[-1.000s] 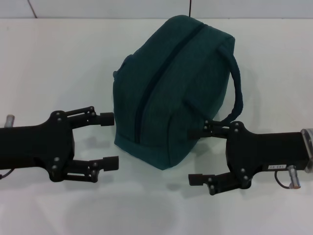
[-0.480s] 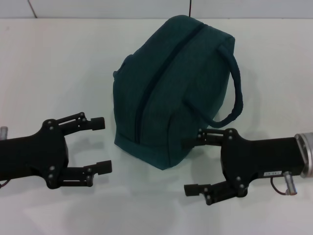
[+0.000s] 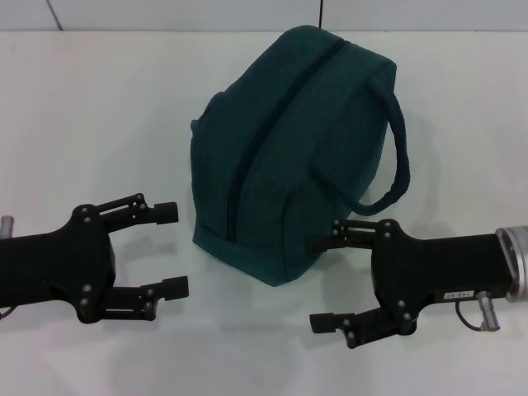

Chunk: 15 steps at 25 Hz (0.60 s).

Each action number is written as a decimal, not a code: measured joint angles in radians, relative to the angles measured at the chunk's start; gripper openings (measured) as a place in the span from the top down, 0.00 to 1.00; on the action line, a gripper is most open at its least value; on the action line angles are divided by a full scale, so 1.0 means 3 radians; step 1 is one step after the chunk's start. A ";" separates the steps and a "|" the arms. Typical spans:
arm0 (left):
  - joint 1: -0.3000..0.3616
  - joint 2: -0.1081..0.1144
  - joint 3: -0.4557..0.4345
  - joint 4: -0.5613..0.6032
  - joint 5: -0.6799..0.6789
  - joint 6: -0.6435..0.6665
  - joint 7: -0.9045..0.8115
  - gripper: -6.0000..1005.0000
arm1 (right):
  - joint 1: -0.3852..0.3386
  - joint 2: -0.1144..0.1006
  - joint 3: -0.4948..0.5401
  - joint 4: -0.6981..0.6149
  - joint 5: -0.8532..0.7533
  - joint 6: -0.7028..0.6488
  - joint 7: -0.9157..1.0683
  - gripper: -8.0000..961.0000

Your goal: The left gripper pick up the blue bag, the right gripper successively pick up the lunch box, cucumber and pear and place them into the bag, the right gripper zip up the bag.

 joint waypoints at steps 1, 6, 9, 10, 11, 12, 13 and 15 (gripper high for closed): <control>-0.0001 0.0000 0.0000 0.0002 0.0002 0.0002 0.0000 0.12 | -0.0002 0.0000 0.0001 0.0000 0.0001 0.0000 0.0000 0.08; -0.0004 -0.0005 0.0000 0.0014 0.0035 0.0024 -0.0005 0.12 | -0.0013 0.0000 0.0002 0.0007 0.0062 0.0003 0.0000 0.08; -0.0005 -0.0008 -0.0001 0.0020 0.0045 0.0061 -0.0005 0.12 | -0.0014 0.0000 -0.0001 0.0021 0.0076 0.0004 -0.0004 0.08; -0.0005 -0.0008 -0.0002 0.0021 0.0046 0.0067 -0.0006 0.12 | -0.0014 0.0000 -0.0001 0.0023 0.0076 0.0004 -0.0004 0.08; -0.0005 -0.0009 -0.0002 0.0021 0.0047 0.0073 -0.0006 0.12 | -0.0015 0.0000 -0.0001 0.0023 0.0076 0.0004 -0.0004 0.08; -0.0005 -0.0009 -0.0002 0.0022 0.0047 0.0076 -0.0006 0.12 | -0.0015 0.0000 -0.0001 0.0024 0.0076 0.0004 -0.0004 0.08; -0.0005 -0.0010 -0.0002 0.0022 0.0047 0.0078 -0.0007 0.12 | -0.0015 0.0000 -0.0001 0.0024 0.0076 0.0004 -0.0003 0.08; -0.0005 -0.0010 -0.0002 0.0022 0.0051 0.0080 -0.0007 0.12 | -0.0015 0.0000 -0.0001 0.0024 0.0076 0.0004 0.0000 0.08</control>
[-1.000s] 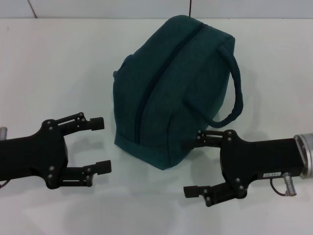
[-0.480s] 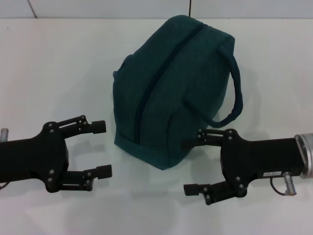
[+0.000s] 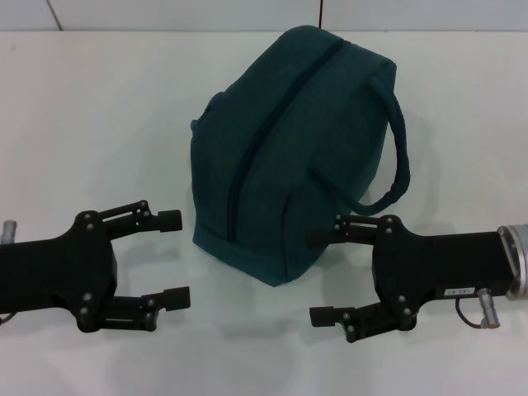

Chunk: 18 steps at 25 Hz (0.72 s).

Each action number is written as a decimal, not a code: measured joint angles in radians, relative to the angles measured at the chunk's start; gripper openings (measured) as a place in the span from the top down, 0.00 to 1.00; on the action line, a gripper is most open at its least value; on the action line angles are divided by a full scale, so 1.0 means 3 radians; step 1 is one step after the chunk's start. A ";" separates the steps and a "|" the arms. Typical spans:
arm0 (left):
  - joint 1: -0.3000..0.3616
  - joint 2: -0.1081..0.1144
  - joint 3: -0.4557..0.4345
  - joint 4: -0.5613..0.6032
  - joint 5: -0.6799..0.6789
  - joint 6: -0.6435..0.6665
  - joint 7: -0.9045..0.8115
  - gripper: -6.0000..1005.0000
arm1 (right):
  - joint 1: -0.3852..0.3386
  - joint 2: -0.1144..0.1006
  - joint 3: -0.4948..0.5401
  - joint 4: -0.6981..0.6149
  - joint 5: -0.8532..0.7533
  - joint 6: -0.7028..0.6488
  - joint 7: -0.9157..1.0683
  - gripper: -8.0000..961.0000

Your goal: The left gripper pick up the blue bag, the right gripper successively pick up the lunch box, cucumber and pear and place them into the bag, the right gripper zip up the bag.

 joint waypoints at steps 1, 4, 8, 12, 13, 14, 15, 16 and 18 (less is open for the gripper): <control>0.0000 0.0000 0.0000 -0.0001 0.0004 0.0000 0.0000 0.12 | 0.0000 0.0000 0.0000 0.0001 0.0000 0.0000 0.0001 0.08; 0.0000 -0.0001 0.0000 -0.0001 0.0020 0.0002 0.0000 0.12 | 0.0000 0.0000 0.0000 0.0001 0.0000 0.0000 0.0002 0.08; 0.0000 -0.0002 0.0000 0.0000 0.0028 0.0002 0.0000 0.12 | 0.0000 0.0000 0.0001 0.0001 0.0008 0.0000 0.0002 0.08; 0.0000 -0.0006 0.0000 -0.0008 0.0034 0.0002 0.0000 0.12 | -0.0004 0.0000 0.0000 0.0003 0.0033 -0.0007 0.0001 0.08; 0.0000 -0.0007 0.0000 -0.0013 0.0034 0.0002 0.0000 0.12 | -0.0007 0.0000 0.0000 0.0004 0.0038 -0.0009 0.0001 0.08; 0.0000 -0.0007 0.0000 -0.0015 0.0035 0.0002 0.0000 0.12 | -0.0008 0.0000 0.0000 0.0005 0.0039 -0.0010 0.0001 0.08; 0.0000 -0.0008 0.0000 -0.0018 0.0035 0.0002 0.0000 0.12 | -0.0008 0.0000 0.0000 0.0006 0.0040 -0.0011 0.0001 0.08; 0.0000 -0.0008 0.0000 -0.0019 0.0035 0.0002 0.0000 0.12 | -0.0009 0.0000 0.0000 0.0006 0.0040 -0.0012 0.0001 0.08; 0.0000 -0.0008 0.0000 -0.0020 0.0035 0.0002 0.0000 0.12 | -0.0010 0.0000 0.0000 0.0006 0.0040 -0.0013 0.0001 0.08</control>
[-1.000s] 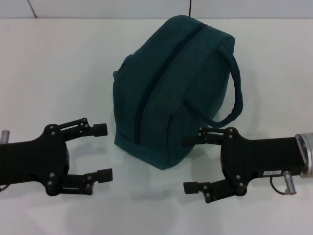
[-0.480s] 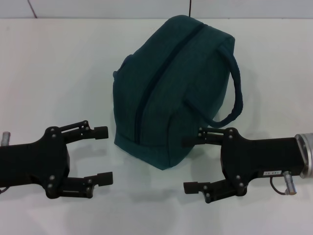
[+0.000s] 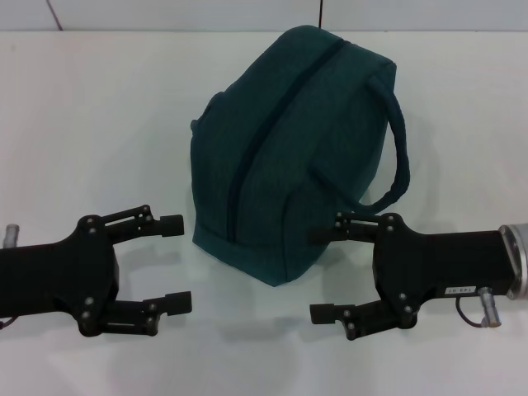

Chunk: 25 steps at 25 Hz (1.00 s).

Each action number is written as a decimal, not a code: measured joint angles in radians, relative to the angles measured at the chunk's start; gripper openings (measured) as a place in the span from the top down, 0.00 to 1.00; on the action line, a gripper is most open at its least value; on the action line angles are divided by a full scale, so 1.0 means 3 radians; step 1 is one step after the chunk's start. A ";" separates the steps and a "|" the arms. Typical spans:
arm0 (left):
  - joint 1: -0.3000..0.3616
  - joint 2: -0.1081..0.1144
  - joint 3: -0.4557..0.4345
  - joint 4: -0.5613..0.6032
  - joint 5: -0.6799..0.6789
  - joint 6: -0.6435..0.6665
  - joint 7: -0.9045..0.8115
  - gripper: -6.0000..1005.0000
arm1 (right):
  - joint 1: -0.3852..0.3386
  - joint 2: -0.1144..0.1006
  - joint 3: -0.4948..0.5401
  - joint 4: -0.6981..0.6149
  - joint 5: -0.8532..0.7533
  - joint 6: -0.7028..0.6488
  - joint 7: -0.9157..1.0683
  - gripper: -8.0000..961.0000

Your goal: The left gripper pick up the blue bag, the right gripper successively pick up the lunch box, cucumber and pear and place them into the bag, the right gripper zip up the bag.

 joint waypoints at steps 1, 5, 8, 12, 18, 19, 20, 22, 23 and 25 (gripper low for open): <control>0.0000 0.0000 0.0000 -0.0001 0.0000 0.0000 0.0000 0.12 | 0.0000 0.0000 0.0000 0.0000 0.0000 0.0000 0.0000 0.08; 0.0000 0.0000 0.0000 -0.0005 0.0000 0.0000 0.0000 0.12 | 0.0000 0.0000 0.0000 0.0001 0.0000 -0.0003 0.0000 0.08; 0.0000 0.0000 0.0000 -0.0005 0.0000 0.0000 0.0000 0.12 | 0.0000 0.0000 0.0000 0.0003 0.0000 -0.0003 0.0000 0.08; 0.0000 0.0000 0.0001 -0.0006 0.0000 0.0000 0.0000 0.12 | 0.0000 0.0000 0.0000 0.0005 0.0000 -0.0003 0.0000 0.08; 0.0000 0.0000 0.0013 -0.0006 0.0006 0.0000 0.0000 0.12 | 0.0000 0.0000 0.0000 0.0005 0.0000 -0.0002 0.0000 0.08; 0.0000 0.0000 0.0016 -0.0006 0.0006 0.0000 0.0000 0.12 | 0.0000 0.0000 0.0000 0.0005 0.0000 -0.0002 0.0000 0.08; 0.0000 0.0000 0.0018 -0.0006 0.0007 0.0000 0.0000 0.12 | 0.0000 0.0000 0.0000 0.0005 0.0000 -0.0003 0.0000 0.08; 0.0000 0.0000 0.0019 -0.0006 0.0008 0.0000 0.0000 0.12 | 0.0000 0.0000 0.0000 0.0005 0.0000 -0.0003 0.0000 0.08; 0.0000 0.0000 0.0020 -0.0006 0.0008 0.0000 0.0000 0.12 | 0.0000 0.0000 0.0000 0.0005 0.0000 -0.0003 0.0000 0.08; 0.0000 0.0000 0.0020 -0.0006 0.0009 -0.0001 0.0000 0.12 | 0.0000 0.0000 0.0000 0.0005 0.0000 -0.0003 0.0000 0.08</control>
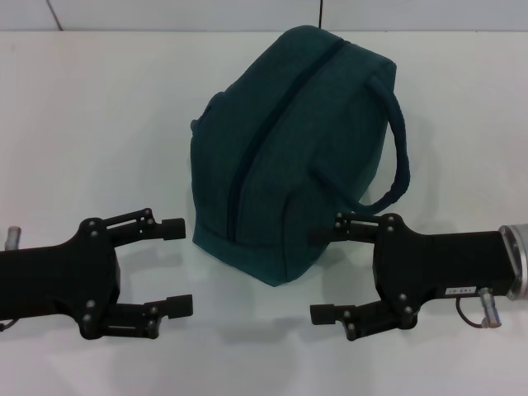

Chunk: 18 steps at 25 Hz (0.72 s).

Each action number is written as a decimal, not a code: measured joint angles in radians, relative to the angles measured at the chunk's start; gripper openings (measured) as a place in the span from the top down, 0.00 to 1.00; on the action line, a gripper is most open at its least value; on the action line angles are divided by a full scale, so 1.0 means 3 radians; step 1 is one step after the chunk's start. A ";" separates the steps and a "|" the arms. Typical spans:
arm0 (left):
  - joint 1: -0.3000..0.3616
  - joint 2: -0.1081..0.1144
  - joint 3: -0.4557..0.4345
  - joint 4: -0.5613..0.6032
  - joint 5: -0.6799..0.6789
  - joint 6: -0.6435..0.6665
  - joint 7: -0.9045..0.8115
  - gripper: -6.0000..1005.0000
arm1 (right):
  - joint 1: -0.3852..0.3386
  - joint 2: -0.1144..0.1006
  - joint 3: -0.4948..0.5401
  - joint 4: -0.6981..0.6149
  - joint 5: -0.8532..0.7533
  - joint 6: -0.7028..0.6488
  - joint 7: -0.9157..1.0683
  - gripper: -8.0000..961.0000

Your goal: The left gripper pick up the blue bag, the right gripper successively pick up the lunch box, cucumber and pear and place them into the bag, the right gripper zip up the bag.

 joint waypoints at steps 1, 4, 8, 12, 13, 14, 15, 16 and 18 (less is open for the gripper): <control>0.0000 0.0000 0.0000 0.0000 0.0000 -0.0001 0.0000 0.12 | 0.0000 0.0000 0.0000 0.0000 0.0000 -0.0001 0.0000 0.08; 0.0000 0.0000 0.0000 0.0000 0.0000 -0.0004 0.0000 0.12 | 0.0000 0.0000 0.0000 0.0000 0.0000 -0.0006 0.0000 0.08; 0.0000 0.0000 0.0000 0.0000 0.0000 -0.0005 0.0000 0.12 | 0.0000 0.0000 0.0000 0.0000 0.0000 -0.0007 0.0001 0.08; 0.0000 0.0000 0.0001 0.0000 0.0000 -0.0005 0.0000 0.12 | 0.0000 0.0000 0.0000 0.0000 0.0000 -0.0007 0.0002 0.08; 0.0000 0.0000 0.0003 0.0000 0.0000 -0.0005 0.0000 0.12 | 0.0000 0.0000 0.0000 0.0000 0.0000 -0.0007 0.0003 0.08; 0.0000 0.0000 0.0004 0.0000 0.0000 -0.0005 0.0000 0.12 | 0.0000 0.0000 0.0000 0.0000 0.0000 -0.0007 0.0003 0.08; 0.0000 0.0000 0.0005 0.0000 0.0003 -0.0005 0.0000 0.12 | 0.0000 0.0000 0.0000 0.0000 0.0000 -0.0007 0.0003 0.08; 0.0000 -0.0002 0.0005 0.0000 0.0011 -0.0005 0.0000 0.12 | 0.0000 0.0000 0.0000 0.0000 0.0000 -0.0007 0.0003 0.08; 0.0000 -0.0005 0.0006 0.0000 0.0024 -0.0005 0.0000 0.12 | 0.0000 0.0000 0.0000 0.0000 0.0000 -0.0007 0.0004 0.08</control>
